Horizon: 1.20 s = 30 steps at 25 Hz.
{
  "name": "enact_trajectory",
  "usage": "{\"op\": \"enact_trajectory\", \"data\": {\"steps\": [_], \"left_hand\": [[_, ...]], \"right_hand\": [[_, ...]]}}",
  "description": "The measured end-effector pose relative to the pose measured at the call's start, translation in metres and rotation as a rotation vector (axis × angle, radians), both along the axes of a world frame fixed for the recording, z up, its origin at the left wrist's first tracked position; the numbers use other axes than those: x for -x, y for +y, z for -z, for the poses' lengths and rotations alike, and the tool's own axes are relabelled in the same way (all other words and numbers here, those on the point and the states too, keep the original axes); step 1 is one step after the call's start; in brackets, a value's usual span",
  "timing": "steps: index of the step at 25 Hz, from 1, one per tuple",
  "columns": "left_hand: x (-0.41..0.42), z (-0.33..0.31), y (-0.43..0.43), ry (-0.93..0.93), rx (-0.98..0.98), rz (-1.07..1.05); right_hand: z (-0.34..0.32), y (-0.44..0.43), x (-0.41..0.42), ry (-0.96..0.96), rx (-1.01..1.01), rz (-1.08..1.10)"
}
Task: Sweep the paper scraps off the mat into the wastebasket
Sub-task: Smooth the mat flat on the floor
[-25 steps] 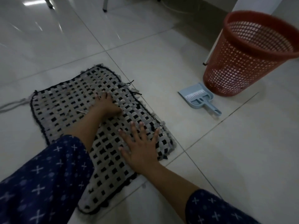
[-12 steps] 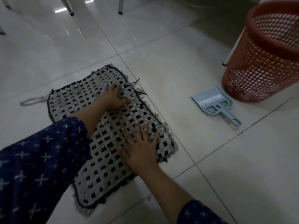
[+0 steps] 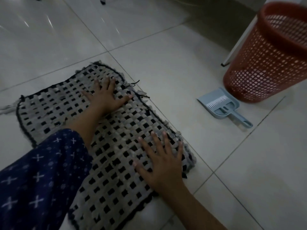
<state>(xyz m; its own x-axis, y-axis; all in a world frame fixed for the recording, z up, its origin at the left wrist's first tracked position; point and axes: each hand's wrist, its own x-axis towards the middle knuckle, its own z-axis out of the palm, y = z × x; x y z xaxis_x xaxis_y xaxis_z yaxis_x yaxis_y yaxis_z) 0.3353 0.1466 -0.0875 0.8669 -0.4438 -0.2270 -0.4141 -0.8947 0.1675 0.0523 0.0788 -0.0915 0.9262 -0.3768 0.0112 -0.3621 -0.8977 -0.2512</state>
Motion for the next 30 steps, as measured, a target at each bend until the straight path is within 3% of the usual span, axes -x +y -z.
{"op": "enact_trajectory", "data": {"steps": [8, 16, 30], "left_hand": [[-0.013, 0.001, -0.014, -0.016, 0.017, 0.058], [-0.009, -0.003, -0.009, 0.009, 0.031, 0.092], [-0.002, -0.013, -0.01, 0.049, 0.042, 0.029]], "right_hand": [[-0.001, 0.012, 0.005, 0.024, 0.006, 0.076], [-0.002, -0.006, 0.005, 0.053, -0.007, -0.014], [-0.001, 0.001, 0.009, 0.028, 0.007, 0.009]]}}
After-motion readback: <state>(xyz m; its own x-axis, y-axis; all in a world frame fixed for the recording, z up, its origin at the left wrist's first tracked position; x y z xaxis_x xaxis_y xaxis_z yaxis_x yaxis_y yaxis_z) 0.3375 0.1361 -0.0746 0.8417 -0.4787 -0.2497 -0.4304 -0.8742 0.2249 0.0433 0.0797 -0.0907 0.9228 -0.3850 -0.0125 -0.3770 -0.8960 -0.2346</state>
